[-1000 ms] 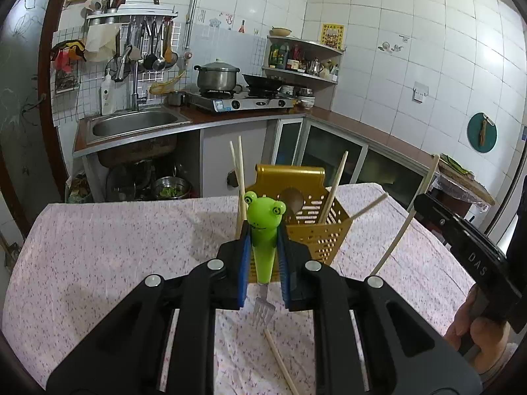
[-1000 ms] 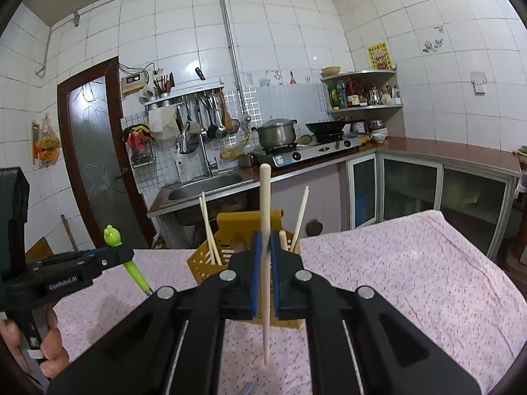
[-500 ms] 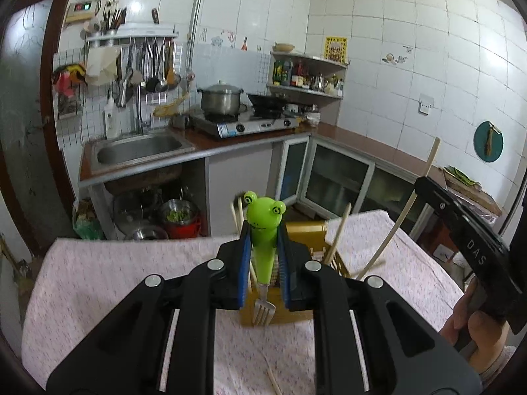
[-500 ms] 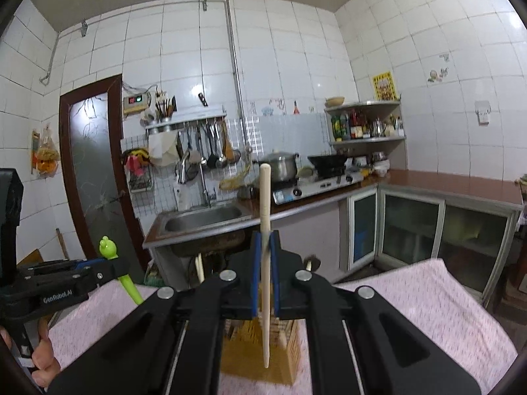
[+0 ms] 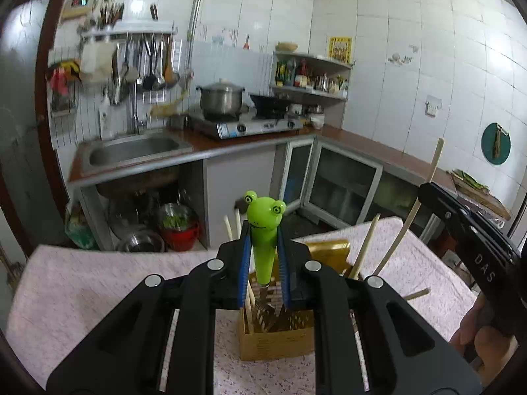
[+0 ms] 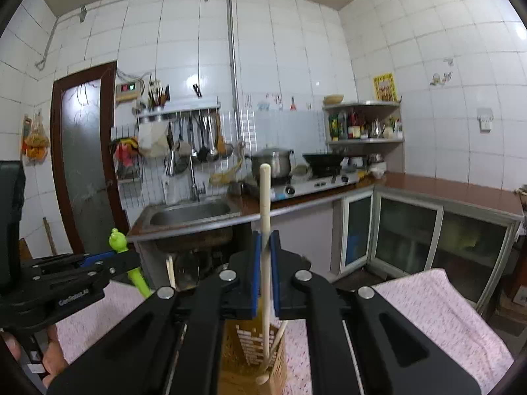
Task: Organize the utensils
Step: 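Open both grippers and return them over the remaining utensils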
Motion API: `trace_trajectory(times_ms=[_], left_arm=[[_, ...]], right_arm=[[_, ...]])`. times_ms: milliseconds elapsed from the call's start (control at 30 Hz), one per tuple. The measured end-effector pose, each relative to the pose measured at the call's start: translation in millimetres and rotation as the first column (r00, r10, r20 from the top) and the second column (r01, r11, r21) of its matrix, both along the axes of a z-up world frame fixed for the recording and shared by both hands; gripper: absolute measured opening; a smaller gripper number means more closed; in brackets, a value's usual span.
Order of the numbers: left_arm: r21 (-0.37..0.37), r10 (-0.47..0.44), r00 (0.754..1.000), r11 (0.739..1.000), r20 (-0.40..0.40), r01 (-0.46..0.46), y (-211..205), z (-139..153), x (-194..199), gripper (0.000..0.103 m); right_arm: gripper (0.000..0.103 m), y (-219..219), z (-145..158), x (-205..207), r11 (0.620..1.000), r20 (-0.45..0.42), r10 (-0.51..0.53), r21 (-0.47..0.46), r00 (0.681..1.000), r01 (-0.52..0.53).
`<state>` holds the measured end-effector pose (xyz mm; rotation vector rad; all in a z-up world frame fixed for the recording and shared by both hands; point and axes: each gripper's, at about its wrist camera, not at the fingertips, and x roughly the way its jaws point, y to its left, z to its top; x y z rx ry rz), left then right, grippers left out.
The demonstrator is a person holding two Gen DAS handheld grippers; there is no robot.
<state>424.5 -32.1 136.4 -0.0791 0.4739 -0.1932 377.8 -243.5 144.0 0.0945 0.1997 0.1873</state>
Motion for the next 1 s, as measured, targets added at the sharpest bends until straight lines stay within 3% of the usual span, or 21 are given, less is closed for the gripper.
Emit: trace_trajectory(times_ms=[267, 500, 567, 600, 700, 867, 1000], left_arm=[[0.012, 0.001, 0.993, 1.0, -0.114, 0.0, 2.3, -53.2, 19.4, 0.014], [-0.02, -0.005, 0.988, 1.0, -0.152, 0.002, 11.3, -66.8, 21.6, 0.017], [-0.027, 0.0, 0.99, 1.0, -0.143, -0.004, 14.7, -60.9, 14.0, 0.04], [-0.029, 0.006, 0.991, 1.0, -0.136, -0.01, 15.6, -58.2, 10.0, 0.047], [-0.034, 0.016, 0.993, 0.999, -0.116, -0.02, 18.1, -44.5, -5.1, 0.065], [-0.011, 0.061, 0.989, 0.998, -0.132, -0.063, 28.4, -34.9, -34.4, 0.095], [0.01, 0.078, 0.979, 0.997, -0.19, -0.077, 37.3, -46.9, -53.9, 0.098]], right_arm=[[0.006, 4.5, -44.5, 15.7, 1.0, -0.092, 0.014, -0.01, 0.996, -0.015], [0.008, 2.8, -59.9, 20.2, 0.999, -0.154, 0.032, 0.01, 0.988, -0.031], [0.008, -0.4, -56.6, 16.9, 0.999, -0.165, 0.033, 0.027, 0.986, -0.029], [0.01, -1.2, -54.7, 15.2, 0.999, -0.166, 0.033, 0.031, 0.986, -0.028], [0.053, -6.2, -43.9, 0.8, 0.999, -0.148, 0.022, 0.042, 0.989, -0.016], [0.053, -10.7, -33.5, -24.1, 1.0, -0.154, 0.001, 0.027, 0.988, 0.003], [0.058, -16.3, -40.9, -45.8, 0.999, -0.209, -0.026, 0.024, 0.978, 0.032]])
